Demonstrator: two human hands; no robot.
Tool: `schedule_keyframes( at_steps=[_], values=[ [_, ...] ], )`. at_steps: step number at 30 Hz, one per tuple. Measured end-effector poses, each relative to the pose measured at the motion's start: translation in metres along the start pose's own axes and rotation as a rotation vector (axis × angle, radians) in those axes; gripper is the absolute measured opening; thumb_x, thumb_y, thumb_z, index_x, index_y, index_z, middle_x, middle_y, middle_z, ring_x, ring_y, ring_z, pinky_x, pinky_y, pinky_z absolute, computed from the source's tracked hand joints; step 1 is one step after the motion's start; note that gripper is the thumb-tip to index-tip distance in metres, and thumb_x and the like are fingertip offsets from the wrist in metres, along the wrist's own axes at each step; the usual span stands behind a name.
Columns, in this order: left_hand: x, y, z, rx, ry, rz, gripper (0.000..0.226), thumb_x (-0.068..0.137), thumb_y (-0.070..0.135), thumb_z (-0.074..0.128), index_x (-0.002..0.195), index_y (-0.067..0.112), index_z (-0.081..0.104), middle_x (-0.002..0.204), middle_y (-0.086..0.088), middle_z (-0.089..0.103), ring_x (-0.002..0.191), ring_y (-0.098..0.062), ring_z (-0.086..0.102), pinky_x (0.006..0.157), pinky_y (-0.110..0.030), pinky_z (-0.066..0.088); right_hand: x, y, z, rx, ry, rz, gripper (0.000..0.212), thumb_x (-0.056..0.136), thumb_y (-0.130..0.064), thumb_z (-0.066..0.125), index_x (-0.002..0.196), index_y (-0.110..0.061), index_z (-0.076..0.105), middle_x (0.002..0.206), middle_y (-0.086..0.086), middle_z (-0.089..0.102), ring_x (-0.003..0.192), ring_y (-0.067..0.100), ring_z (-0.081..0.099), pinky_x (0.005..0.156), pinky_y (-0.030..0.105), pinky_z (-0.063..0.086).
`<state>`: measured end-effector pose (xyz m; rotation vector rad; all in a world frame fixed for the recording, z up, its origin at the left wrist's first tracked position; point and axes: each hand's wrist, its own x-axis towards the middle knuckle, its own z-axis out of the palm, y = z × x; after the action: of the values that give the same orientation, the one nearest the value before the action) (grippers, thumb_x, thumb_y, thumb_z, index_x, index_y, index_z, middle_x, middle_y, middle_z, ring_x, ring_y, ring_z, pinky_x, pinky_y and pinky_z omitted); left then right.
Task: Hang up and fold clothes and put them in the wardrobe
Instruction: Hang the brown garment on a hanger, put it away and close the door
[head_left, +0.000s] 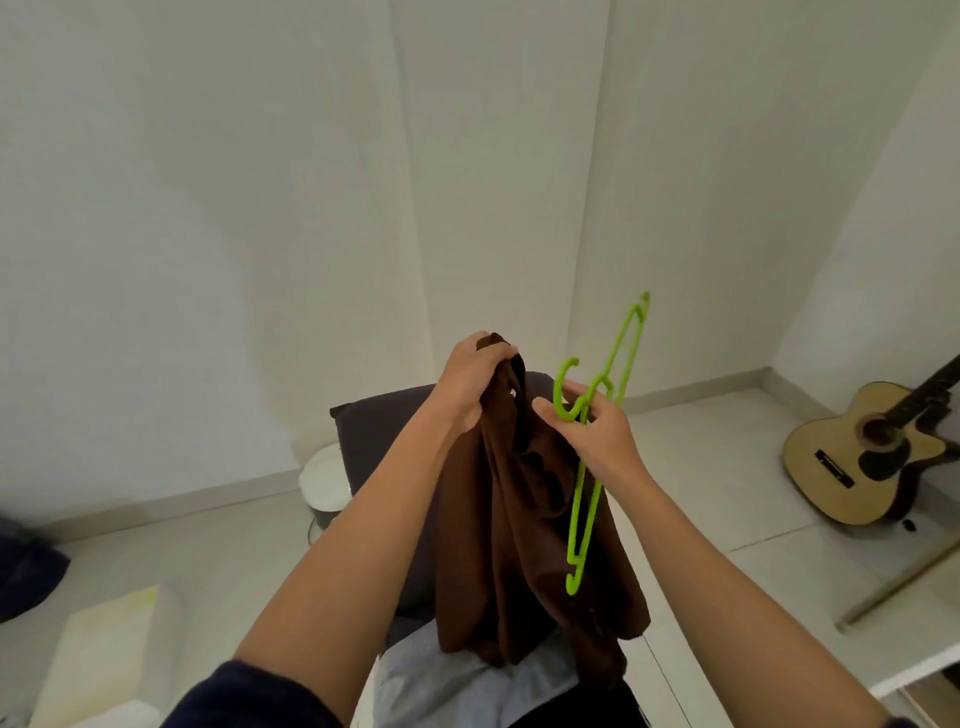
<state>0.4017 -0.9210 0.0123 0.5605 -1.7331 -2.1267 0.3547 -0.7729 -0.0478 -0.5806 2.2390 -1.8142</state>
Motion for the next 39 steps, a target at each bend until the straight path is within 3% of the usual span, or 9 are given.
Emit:
schedule_keyframes(
  at_steps=[5, 8, 11, 17, 20, 24, 28, 34, 39],
  values=[
    [-0.002, 0.007, 0.0, -0.046, -0.068, 0.04, 0.021, 0.087, 0.005, 0.059, 0.069, 0.01, 0.048, 0.065, -0.007, 0.048, 0.059, -0.019, 0.049, 0.058, -0.031, 0.042, 0.0, -0.005, 0.008, -0.252, -0.264, 0.117, 0.051, 0.067, -0.054, 0.077, 0.103, -0.019, 0.067, 0.101, -0.005, 0.064, 0.095, 0.01, 0.06, 0.078, 0.021, 0.046],
    [-0.001, 0.009, -0.003, -0.042, -0.106, 0.064, 0.024, 0.085, 0.003, 0.059, 0.066, 0.011, 0.048, 0.064, -0.007, 0.047, 0.06, -0.019, 0.048, 0.058, -0.031, 0.041, -0.001, 0.007, 0.014, -0.315, -0.296, 0.102, 0.029, 0.074, -0.036, 0.078, 0.076, -0.011, 0.065, 0.073, -0.002, 0.057, 0.07, 0.008, 0.055, 0.064, 0.021, 0.042],
    [-0.001, 0.008, -0.011, -0.018, -0.067, 0.048, 0.024, 0.084, 0.0, 0.059, 0.066, 0.01, 0.047, 0.064, -0.007, 0.047, 0.058, -0.018, 0.049, 0.057, -0.03, 0.043, 0.001, 0.016, 0.011, -0.386, -0.258, 0.063, 0.035, 0.081, -0.02, 0.073, 0.057, -0.019, 0.047, 0.057, -0.006, 0.041, 0.054, 0.006, 0.038, 0.051, 0.015, 0.031],
    [0.006, -0.005, -0.046, 0.712, 0.084, 0.195, 0.036, 0.076, -0.008, 0.055, 0.063, 0.017, 0.032, 0.064, 0.002, 0.039, 0.059, -0.012, 0.035, 0.051, -0.021, 0.027, 0.019, 0.034, -0.014, -0.139, 0.147, 0.236, 0.017, 0.085, -0.014, 0.064, 0.092, 0.0, 0.059, 0.1, 0.018, 0.063, 0.096, 0.031, 0.059, 0.085, 0.041, 0.048],
    [0.003, -0.019, -0.056, 0.916, -0.074, 0.249, 0.036, 0.072, -0.015, 0.043, 0.076, 0.02, 0.039, 0.09, 0.001, 0.044, 0.076, -0.014, 0.043, 0.064, -0.023, 0.037, 0.021, 0.035, -0.021, -0.075, 0.117, 0.268, 0.012, 0.088, -0.019, 0.06, 0.098, -0.011, 0.061, 0.109, 0.015, 0.063, 0.104, 0.031, 0.059, 0.094, 0.047, 0.047],
    [-0.002, -0.027, -0.059, 1.13, -0.293, 0.308, 0.051, 0.066, -0.018, 0.037, 0.06, 0.028, 0.058, 0.114, 0.004, 0.052, 0.105, -0.015, 0.043, 0.083, -0.028, 0.04, 0.019, 0.033, -0.029, -0.073, 0.027, 0.295, 0.006, 0.093, -0.019, 0.054, 0.092, -0.016, 0.059, 0.108, 0.014, 0.063, 0.103, 0.031, 0.058, 0.093, 0.041, 0.045],
    [-0.001, -0.036, -0.059, 1.414, -0.265, 0.174, 0.053, 0.083, -0.01, 0.039, 0.115, 0.023, 0.065, 0.133, 0.003, 0.05, 0.119, -0.018, 0.038, 0.093, -0.036, 0.043, 0.014, 0.028, -0.032, -0.022, -0.096, 0.301, 0.017, 0.093, -0.012, 0.054, 0.077, -0.015, 0.06, 0.079, 0.006, 0.062, 0.079, 0.024, 0.06, 0.069, 0.027, 0.045],
    [-0.007, -0.031, -0.049, 1.28, -0.237, 0.011, 0.058, 0.087, -0.003, 0.037, 0.141, 0.016, 0.041, 0.148, -0.006, 0.038, 0.132, -0.025, 0.039, 0.106, -0.035, 0.036, 0.01, 0.028, -0.028, -0.181, -0.112, 0.161, 0.03, 0.09, -0.023, 0.06, 0.076, 0.003, 0.056, 0.067, 0.005, 0.05, 0.064, 0.017, 0.049, 0.06, 0.029, 0.033],
    [-0.009, -0.006, -0.032, 1.112, -0.19, 0.057, 0.055, 0.084, -0.004, 0.034, 0.135, 0.01, 0.05, 0.139, -0.01, 0.048, 0.125, -0.025, 0.044, 0.097, -0.027, 0.037, 0.014, 0.001, -0.026, -0.133, 0.005, -0.01, 0.024, 0.093, -0.022, 0.057, 0.072, -0.011, 0.06, 0.058, 0.002, 0.054, 0.038, 0.0, 0.051, 0.048, 0.014, 0.042]
  ],
)
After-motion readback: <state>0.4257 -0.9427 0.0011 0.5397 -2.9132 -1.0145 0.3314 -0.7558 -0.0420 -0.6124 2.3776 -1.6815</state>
